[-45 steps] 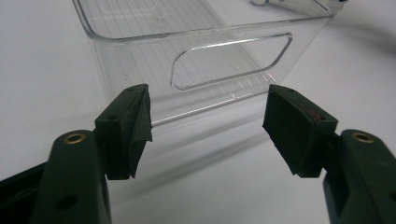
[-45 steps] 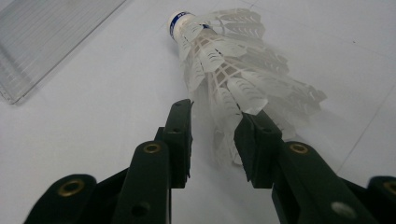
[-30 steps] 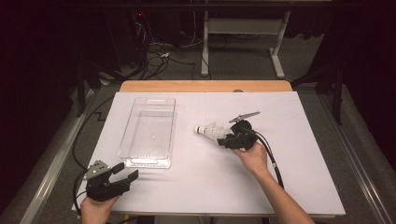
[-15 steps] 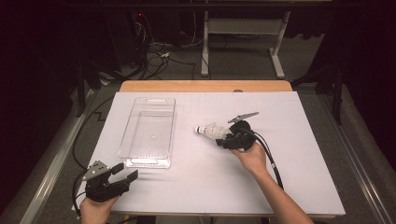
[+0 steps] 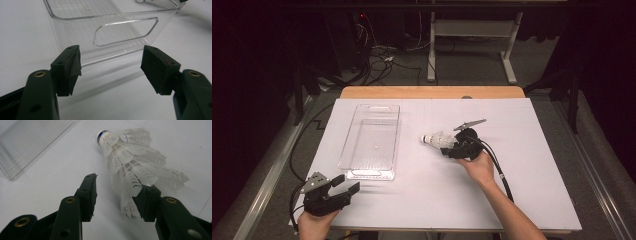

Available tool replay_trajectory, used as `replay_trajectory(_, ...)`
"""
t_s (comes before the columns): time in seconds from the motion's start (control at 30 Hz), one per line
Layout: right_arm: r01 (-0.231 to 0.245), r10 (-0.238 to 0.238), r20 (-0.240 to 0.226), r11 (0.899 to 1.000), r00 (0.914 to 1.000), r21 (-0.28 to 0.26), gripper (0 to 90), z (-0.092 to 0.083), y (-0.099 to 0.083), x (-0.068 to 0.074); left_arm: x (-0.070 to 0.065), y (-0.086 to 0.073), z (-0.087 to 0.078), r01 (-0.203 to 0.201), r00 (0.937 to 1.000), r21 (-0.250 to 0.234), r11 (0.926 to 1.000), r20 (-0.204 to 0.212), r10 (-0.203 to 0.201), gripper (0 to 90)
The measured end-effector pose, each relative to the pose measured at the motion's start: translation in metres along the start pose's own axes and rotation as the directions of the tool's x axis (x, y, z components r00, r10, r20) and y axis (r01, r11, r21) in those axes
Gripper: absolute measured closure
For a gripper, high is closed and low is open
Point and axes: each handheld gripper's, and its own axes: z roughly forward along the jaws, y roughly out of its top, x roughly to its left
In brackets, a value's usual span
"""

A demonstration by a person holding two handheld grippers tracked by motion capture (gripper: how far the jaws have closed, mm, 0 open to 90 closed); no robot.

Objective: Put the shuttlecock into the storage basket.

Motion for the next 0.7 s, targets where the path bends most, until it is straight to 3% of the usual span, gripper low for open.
replay_trajectory(0.7, 0.004, -0.004, 0.007, 1.0, 1.0, -0.013, 59.3, 0.013, 0.007, 0.006, -0.001, 0.0, -0.001, -0.001, 1.0, -0.001, 1.0, -0.009, 0.001, 33.0)
